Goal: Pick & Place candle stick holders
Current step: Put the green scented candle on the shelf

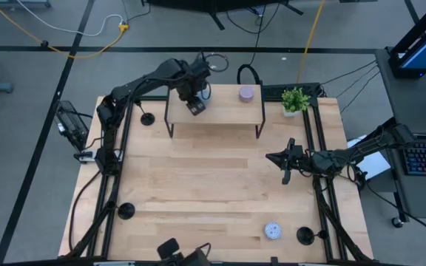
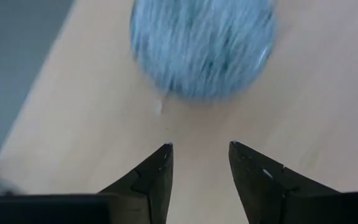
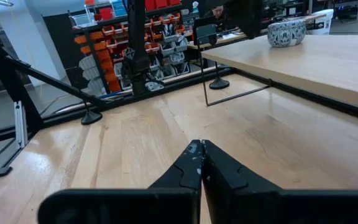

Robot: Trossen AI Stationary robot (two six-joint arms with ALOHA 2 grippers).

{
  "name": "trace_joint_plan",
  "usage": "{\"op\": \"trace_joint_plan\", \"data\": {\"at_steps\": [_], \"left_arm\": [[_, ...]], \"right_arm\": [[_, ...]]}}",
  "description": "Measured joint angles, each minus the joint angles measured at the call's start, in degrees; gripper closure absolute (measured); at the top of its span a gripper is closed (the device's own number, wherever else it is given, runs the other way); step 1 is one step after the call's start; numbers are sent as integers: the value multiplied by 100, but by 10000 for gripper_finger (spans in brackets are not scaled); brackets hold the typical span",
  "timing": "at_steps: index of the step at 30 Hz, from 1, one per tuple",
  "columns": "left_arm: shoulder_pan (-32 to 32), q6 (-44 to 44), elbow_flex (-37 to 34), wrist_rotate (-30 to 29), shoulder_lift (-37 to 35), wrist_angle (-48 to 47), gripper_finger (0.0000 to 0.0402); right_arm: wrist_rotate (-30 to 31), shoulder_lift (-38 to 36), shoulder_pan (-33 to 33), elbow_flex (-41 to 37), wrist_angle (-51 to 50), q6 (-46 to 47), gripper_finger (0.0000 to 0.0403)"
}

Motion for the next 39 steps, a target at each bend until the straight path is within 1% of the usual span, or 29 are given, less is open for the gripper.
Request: {"op": "trace_joint_plan", "data": {"at_steps": [2, 4, 6, 11, 19, 23, 31, 34, 39], "left_arm": [[17, -15, 0, -291, 0, -169, 242], [53, -16, 0, -574, 0, -114, 245], [90, -19, 0, -631, 0, 83, 244], [132, -49, 0, -627, -2, 601, 243], [160, 40, 2, -597, 118, 869, 243], [135, 29, 2, -321, 195, 1072, 243], [68, -15, 4, -303, 240, 1724, 243], [70, -13, 4, -171, 240, 1947, 243], [42, -22, 4, -165, 240, 2078, 243]], "right_arm": [[0, 0, 0, 0, -1, 0, 403], [0, -1, 2, 0, -1, -23, 403], [0, 0, 0, 0, -3, -28, 403], [0, -2, 0, 1, -3, -28, 403], [0, -2, 0, 0, -1, 9, 403], [-2, -2, 1, 0, -3, 11, 403], [-2, -2, 2, 0, -5, 11, 403], [-2, -2, 2, 0, -3, 11, 403], [-2, -2, 0, 0, -5, 11, 403]]}}
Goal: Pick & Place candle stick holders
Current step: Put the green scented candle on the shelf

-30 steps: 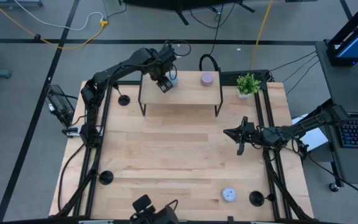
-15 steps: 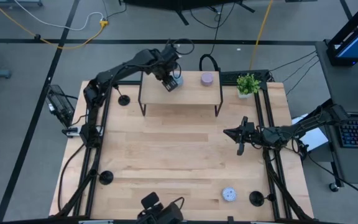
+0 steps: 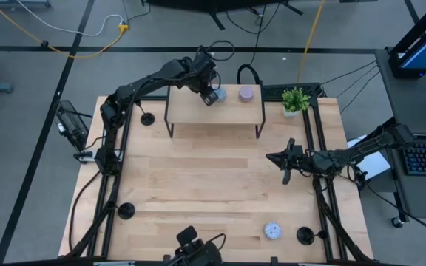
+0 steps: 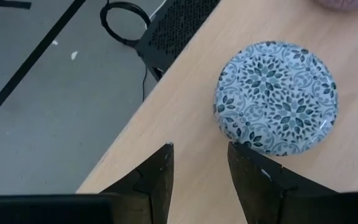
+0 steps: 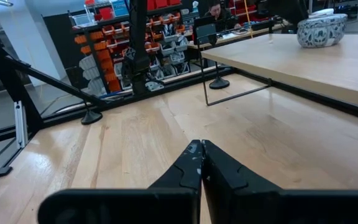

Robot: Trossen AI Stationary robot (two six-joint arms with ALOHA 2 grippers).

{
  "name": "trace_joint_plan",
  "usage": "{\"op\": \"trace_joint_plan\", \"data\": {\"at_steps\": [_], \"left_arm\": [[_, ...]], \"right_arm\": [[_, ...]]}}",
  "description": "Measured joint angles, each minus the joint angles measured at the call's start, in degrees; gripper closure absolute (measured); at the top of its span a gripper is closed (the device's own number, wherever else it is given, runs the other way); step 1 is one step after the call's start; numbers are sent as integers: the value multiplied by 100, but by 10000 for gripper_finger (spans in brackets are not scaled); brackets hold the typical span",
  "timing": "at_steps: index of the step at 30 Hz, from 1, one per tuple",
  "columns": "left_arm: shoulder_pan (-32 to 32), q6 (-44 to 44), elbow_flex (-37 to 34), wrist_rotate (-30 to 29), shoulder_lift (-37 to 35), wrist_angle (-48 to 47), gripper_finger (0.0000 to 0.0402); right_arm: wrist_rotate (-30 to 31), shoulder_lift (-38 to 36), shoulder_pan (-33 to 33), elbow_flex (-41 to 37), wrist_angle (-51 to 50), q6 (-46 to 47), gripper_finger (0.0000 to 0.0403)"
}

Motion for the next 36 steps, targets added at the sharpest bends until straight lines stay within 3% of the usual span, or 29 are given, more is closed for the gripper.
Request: {"op": "trace_joint_plan", "data": {"at_steps": [5, 11, 15, 28, 36], "left_arm": [[-59, -10, 0, 116, 0, 33, 243], [-51, -246, 0, -160, -5, -300, 243], [-41, -469, 0, 187, -26, -338, 243], [-229, -574, -2, 496, 94, 661, 243], [-229, -576, 0, 459, 72, 410, 243]], "right_arm": [[0, 2, 0, 0, 0, 0, 403], [0, 2, 0, 0, 0, 2, 403], [0, 0, 0, 1, 2, 2, 403], [0, 0, 0, 1, 3, 2, 403], [0, 2, 0, 1, 2, 2, 403]]}}
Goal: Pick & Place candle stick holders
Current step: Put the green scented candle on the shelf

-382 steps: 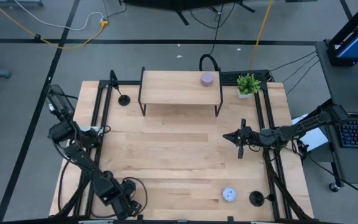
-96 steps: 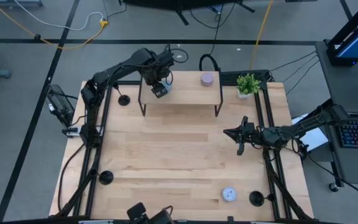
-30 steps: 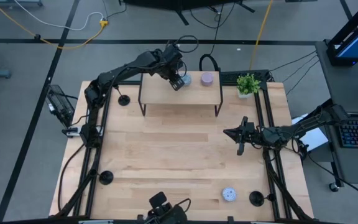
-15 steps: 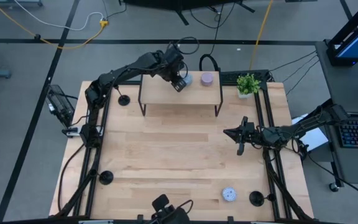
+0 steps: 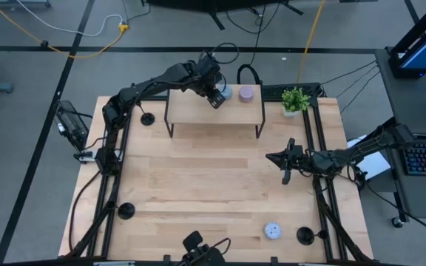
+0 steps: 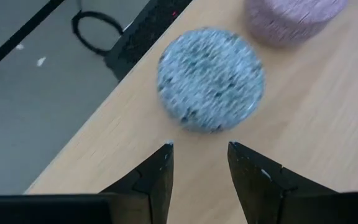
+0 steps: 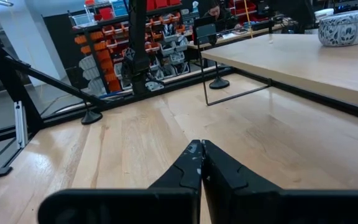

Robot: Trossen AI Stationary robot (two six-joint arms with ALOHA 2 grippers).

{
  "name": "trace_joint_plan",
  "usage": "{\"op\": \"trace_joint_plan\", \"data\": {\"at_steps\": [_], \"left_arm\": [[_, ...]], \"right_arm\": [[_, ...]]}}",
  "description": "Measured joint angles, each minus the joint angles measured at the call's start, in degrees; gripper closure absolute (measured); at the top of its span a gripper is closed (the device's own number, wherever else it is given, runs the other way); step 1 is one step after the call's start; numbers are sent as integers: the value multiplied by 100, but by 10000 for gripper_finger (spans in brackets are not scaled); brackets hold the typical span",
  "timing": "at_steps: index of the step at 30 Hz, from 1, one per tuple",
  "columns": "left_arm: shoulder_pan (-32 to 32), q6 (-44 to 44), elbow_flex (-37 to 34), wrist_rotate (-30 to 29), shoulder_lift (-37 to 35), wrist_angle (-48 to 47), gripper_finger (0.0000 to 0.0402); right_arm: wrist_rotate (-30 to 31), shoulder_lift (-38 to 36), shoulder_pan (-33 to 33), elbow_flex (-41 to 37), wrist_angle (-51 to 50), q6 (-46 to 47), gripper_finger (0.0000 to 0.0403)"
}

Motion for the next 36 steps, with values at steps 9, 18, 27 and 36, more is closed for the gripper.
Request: {"op": "trace_joint_plan", "data": {"at_steps": [9, 18, 27, 36], "left_arm": [[258, 280, 0, -918, -228, 182, 243], [581, 218, 0, -125, 59, 664, 243], [361, 216, -2, -3, 126, 764, 243], [191, 221, 2, -9, 289, 743, 243]], "right_arm": [[2, 0, 1, 0, -42, 0, 403], [0, -1, 2, 1, -81, 0, 403], [0, -2, 0, -1, -170, -1, 403], [0, -2, 2, -1, -173, 3, 403]]}}
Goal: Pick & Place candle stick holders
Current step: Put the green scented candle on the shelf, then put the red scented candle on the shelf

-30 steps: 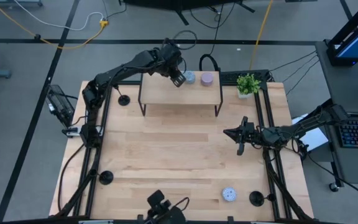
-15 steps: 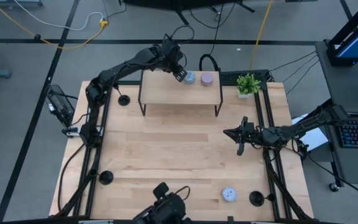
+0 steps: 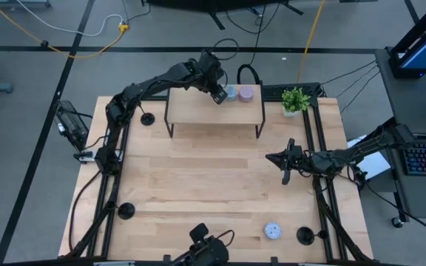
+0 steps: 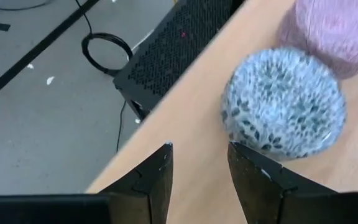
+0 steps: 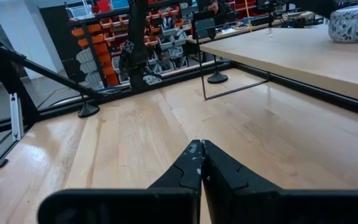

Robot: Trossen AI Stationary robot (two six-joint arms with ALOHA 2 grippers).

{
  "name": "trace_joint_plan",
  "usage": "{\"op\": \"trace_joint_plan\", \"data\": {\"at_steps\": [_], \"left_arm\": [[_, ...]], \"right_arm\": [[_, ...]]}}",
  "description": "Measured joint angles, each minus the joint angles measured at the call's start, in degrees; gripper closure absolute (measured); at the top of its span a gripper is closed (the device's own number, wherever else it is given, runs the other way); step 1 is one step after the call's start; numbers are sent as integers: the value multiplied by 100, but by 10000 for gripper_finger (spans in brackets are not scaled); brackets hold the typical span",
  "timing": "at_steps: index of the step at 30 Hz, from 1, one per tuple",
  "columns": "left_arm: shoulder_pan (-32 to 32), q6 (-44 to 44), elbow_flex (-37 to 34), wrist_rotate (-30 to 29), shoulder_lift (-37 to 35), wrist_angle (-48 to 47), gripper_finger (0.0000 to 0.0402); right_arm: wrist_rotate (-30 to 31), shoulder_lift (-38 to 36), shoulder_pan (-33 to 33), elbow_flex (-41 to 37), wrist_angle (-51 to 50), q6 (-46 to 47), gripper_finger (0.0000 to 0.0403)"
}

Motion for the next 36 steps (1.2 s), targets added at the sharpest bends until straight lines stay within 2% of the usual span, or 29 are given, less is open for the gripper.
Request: {"op": "trace_joint_plan", "data": {"at_steps": [8, 15, 18, 23, 26, 31, 36], "left_arm": [[-18, -46, -1, -32, 0, -91, 243], [45, -118, 81, -13, -641, -1104, 243], [-6, 71, 81, 553, -937, -1617, 243], [-81, 469, 81, 2280, -1280, -2148, 243], [-221, 612, 80, 2917, -1422, -2170, 243], [-597, 613, -406, 3164, -1862, -1853, 243], [-993, 86, -1940, 3132, -2775, -702, 243]], "right_arm": [[0, 0, -2, 0, 2, 167, 403], [7, 2, 0, 0, 298, 213, 403], [176, 0, 0, 0, 785, 441, 403], [324, 0, -2, 0, 1347, 768, 403], [302, 0, 4, 0, 1598, 964, 403], [294, 2, 135, 86, 1697, 950, 403], [297, 28, 376, 333, 1683, 489, 403]]}}
